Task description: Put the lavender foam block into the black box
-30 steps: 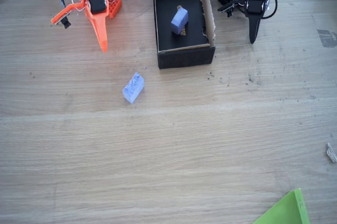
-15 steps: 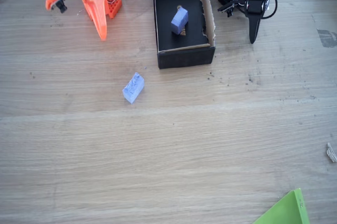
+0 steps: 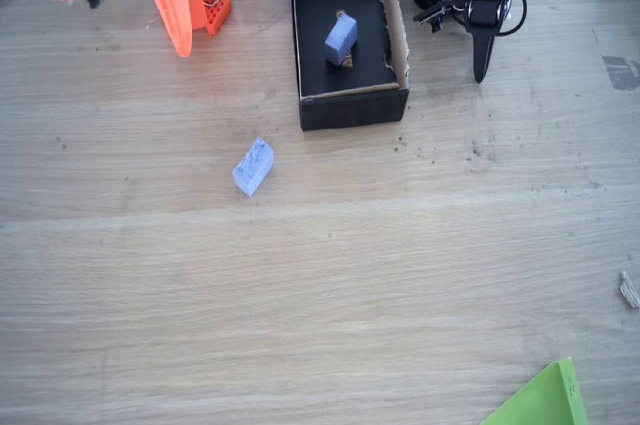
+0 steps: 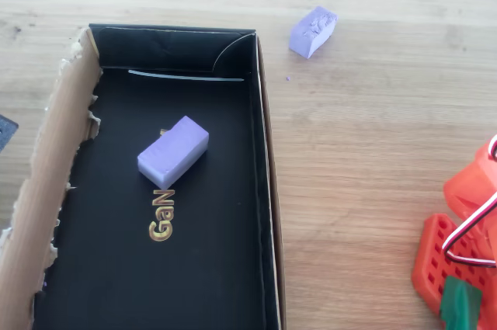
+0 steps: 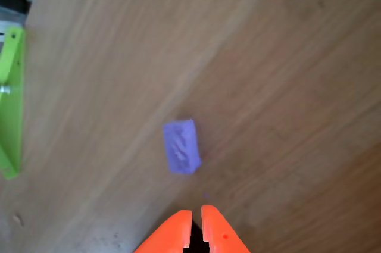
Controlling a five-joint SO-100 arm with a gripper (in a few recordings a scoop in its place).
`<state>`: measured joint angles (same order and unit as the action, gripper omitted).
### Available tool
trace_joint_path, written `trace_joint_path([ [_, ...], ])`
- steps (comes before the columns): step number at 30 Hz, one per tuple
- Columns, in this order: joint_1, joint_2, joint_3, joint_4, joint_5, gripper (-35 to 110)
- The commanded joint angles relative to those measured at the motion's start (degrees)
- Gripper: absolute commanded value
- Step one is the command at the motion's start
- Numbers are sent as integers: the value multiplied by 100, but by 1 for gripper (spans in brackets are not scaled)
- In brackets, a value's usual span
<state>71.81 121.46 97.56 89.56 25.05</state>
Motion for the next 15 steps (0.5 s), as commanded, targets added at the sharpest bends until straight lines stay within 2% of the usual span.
trace_joint_path([
  [1,97,-149,-281,185,202,0],
  [15,-264,-281,-510,343,-246,0],
])
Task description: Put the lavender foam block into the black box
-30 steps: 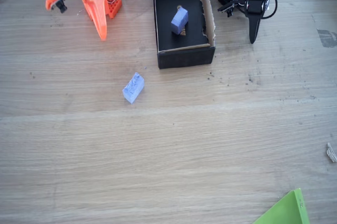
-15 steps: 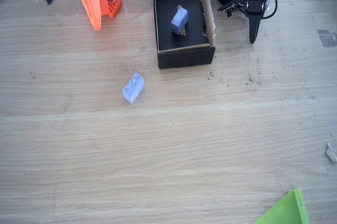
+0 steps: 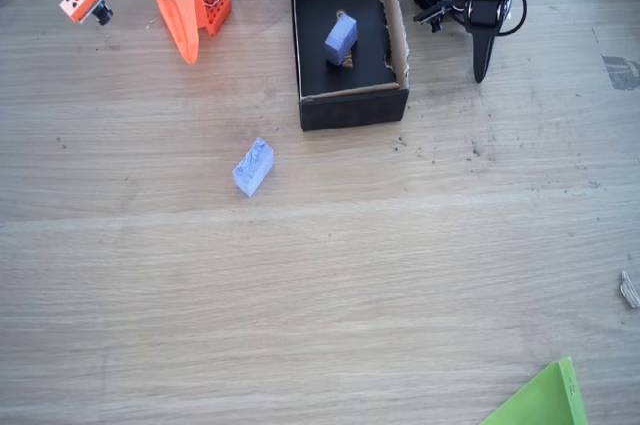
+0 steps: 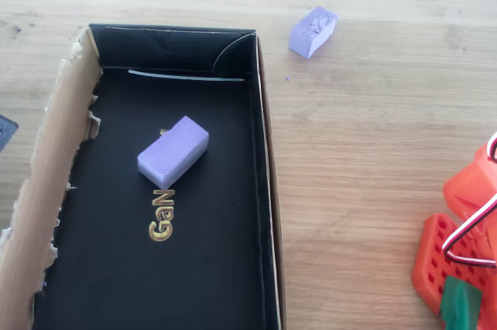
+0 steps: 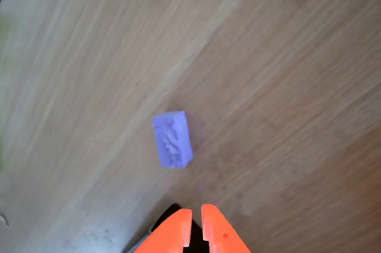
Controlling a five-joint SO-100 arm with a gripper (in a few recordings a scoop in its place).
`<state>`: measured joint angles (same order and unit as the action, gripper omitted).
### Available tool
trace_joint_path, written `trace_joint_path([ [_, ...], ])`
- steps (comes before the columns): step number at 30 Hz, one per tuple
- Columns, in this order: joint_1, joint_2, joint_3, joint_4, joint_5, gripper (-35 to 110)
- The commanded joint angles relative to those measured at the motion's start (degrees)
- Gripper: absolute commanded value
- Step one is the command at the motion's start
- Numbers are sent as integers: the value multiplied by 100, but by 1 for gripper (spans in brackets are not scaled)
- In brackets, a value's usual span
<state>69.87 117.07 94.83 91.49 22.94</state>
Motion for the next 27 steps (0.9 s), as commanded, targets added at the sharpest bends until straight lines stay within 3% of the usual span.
trace_joint_path([
  [1,-141,158,-237,149,-44,0],
  [14,-1195,-809,-1072,-53,44,0],
  [27,-1107,-1837,-1881,-132,35,0],
])
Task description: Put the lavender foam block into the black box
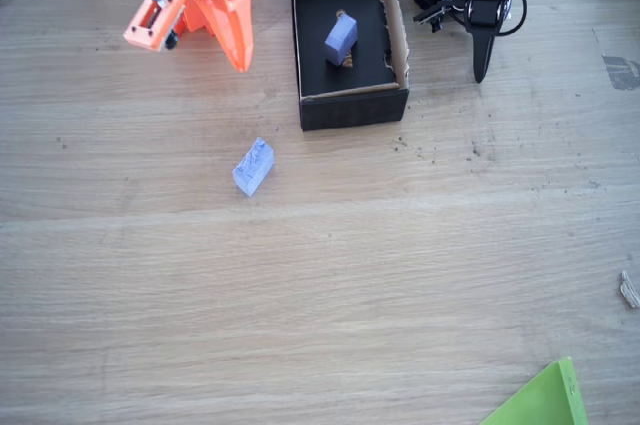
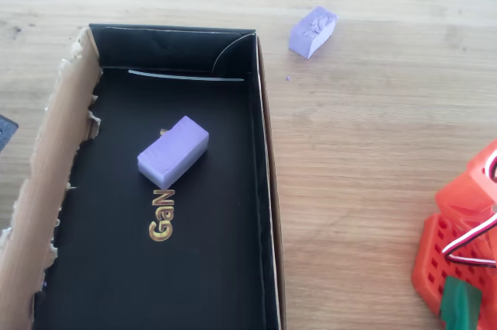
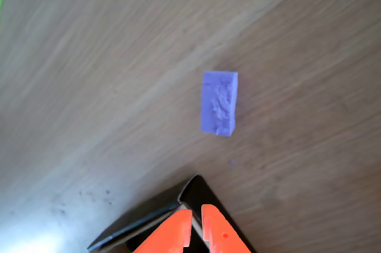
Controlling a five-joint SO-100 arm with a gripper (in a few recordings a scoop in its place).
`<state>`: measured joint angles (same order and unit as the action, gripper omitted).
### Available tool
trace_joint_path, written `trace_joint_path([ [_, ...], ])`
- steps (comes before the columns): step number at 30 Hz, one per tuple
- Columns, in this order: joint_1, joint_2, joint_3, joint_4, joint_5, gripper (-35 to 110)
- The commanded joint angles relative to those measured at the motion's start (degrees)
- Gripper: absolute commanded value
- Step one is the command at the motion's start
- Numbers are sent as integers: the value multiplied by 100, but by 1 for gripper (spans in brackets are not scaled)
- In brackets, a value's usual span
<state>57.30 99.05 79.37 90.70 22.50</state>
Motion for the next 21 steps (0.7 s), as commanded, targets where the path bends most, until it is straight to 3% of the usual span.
trace_joint_path([
  [1,167,-141,-404,-70,79,0],
  [18,598,-352,-404,53,141,0],
  [21,598,-343,-396,123,176,6],
])
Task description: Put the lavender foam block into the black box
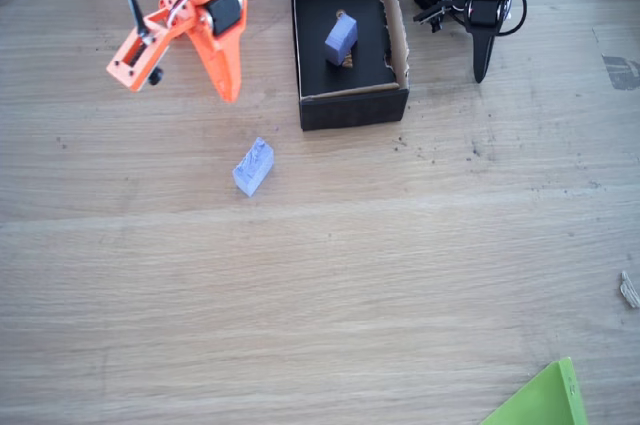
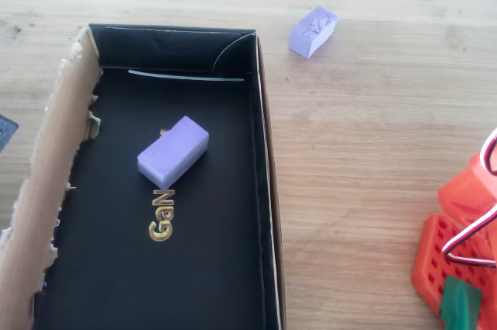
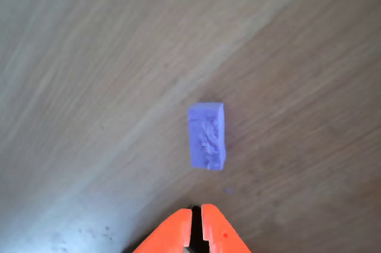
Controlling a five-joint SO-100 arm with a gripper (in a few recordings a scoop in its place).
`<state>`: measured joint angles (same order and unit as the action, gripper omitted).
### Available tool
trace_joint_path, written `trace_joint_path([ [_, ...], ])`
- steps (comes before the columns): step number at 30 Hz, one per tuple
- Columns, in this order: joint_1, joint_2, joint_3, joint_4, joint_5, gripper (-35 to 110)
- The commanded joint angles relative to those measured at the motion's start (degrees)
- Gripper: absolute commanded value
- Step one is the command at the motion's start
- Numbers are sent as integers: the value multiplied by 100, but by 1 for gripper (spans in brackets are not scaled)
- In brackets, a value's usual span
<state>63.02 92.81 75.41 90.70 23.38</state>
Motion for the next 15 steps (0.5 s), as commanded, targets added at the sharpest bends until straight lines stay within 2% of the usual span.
trace_joint_path([
  [1,18,299,9,123,70,7],
  [4,18,316,26,141,114,10],
  [7,9,316,26,211,220,18],
  [15,0,325,26,316,308,26],
])
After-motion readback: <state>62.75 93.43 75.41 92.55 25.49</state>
